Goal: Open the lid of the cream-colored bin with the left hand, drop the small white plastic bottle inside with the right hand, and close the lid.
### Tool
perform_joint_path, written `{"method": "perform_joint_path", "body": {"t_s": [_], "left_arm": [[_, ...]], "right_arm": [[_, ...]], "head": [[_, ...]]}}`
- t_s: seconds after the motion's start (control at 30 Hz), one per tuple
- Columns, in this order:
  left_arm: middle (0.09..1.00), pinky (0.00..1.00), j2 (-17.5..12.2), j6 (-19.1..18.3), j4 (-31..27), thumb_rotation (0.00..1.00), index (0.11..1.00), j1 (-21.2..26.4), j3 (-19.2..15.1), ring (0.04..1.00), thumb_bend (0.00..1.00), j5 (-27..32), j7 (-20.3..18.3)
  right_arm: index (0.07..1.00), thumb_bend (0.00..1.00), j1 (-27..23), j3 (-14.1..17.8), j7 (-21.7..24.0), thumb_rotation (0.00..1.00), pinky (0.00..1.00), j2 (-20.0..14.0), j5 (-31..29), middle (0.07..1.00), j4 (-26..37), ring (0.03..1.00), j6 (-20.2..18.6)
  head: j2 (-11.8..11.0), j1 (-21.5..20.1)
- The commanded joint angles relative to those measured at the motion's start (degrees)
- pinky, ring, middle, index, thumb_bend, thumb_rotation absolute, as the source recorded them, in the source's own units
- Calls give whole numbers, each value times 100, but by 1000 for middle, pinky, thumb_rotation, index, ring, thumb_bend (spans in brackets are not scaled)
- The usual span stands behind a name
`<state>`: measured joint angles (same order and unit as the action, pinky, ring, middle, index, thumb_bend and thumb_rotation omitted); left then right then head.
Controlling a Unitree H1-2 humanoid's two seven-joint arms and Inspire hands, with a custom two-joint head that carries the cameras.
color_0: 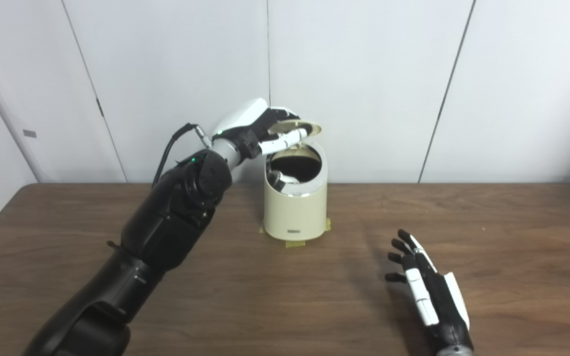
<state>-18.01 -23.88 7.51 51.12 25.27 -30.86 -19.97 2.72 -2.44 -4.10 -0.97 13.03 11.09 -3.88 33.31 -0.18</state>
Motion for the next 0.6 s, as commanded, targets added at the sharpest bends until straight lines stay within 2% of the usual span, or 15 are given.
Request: {"method": "perform_joint_path", "body": {"t_s": [0.0,0.13,0.27,0.43,0.57], "left_arm": [[845,738,-172,-20,-415,826,799,242,83,827,528,-347,-117],[816,728,-347,96,-754,845,784,153,317,821,532,-765,-429],[792,745,-419,320,-856,832,754,47,492,816,554,-1174,-553],[793,808,-425,536,-939,825,745,-129,653,828,583,-1633,-703],[796,823,-439,703,-985,890,754,-263,751,834,595,-1971,-894]], "right_arm": [[924,433,-101,8,-35,1000,629,20,51,878,176,813,16],[927,433,-113,3,-20,1000,626,-1,100,872,163,812,-52],[931,428,-125,7,3,1000,645,-6,94,863,143,810,-126],[934,438,-134,-3,21,1000,655,-2,85,862,168,810,-185],[935,429,-128,-10,30,1000,648,-7,110,861,198,813,-220]], "head": [[2,0],[36,12],[36,12],[86,-20],[105,-35]]}}
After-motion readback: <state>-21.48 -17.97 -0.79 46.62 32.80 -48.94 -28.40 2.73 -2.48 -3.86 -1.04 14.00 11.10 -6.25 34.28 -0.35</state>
